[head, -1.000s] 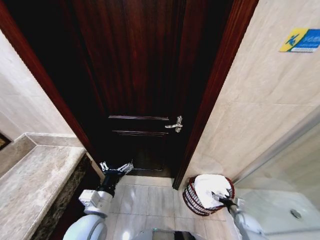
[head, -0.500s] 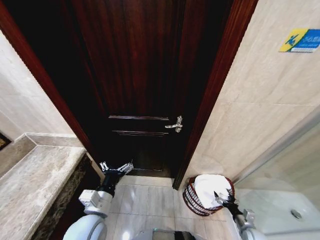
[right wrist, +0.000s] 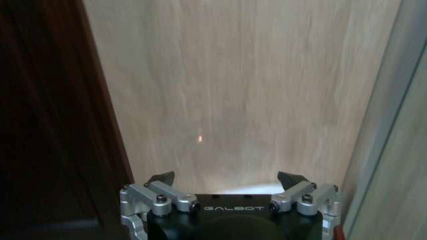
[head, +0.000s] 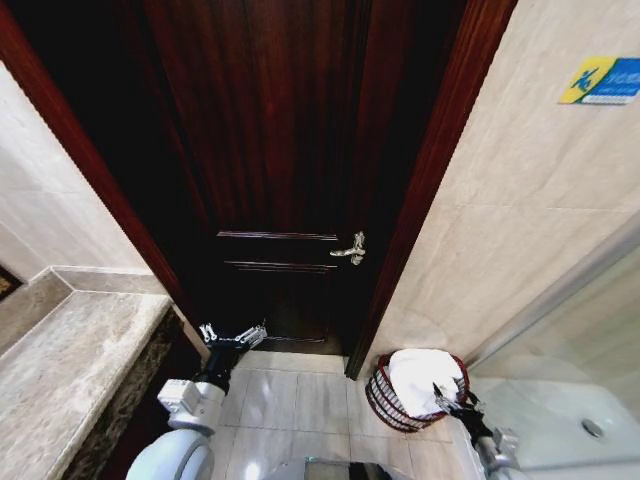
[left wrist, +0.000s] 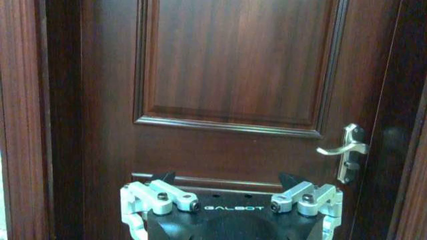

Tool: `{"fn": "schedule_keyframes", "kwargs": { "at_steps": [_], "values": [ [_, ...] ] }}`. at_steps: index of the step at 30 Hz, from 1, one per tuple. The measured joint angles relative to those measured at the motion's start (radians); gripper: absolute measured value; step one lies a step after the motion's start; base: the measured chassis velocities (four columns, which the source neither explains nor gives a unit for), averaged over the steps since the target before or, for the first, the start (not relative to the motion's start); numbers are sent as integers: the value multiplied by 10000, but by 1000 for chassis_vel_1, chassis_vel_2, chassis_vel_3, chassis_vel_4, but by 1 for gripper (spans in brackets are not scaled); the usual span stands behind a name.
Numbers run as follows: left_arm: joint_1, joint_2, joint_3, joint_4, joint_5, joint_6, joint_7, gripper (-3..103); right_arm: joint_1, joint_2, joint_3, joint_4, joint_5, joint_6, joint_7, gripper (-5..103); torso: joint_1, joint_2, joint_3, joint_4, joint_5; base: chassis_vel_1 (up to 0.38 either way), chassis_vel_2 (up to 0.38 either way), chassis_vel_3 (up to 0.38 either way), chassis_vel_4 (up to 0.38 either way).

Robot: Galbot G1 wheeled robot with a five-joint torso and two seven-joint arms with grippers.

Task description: Discard the used towel into the hamper.

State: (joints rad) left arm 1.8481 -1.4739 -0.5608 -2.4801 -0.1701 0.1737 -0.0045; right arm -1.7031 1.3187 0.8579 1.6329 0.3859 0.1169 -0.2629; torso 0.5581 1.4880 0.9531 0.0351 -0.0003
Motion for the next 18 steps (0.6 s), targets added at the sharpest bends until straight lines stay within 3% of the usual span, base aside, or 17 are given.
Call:
{"fn": "schedule_keyframes", "kwargs": {
  "at_steps": [9,18],
  "values": [
    [1,0,0,1,0,0,0,100,-1599,775,-20,3467,125,642,1150,100,-1,0,0,1,0,0,0,0,0],
    [1,0,1,0,0,0,0,100,-2339,1389,-484,5967,-762,693,1614,100,0,0,0,1,1,0,0,0,0]
  ]
}}
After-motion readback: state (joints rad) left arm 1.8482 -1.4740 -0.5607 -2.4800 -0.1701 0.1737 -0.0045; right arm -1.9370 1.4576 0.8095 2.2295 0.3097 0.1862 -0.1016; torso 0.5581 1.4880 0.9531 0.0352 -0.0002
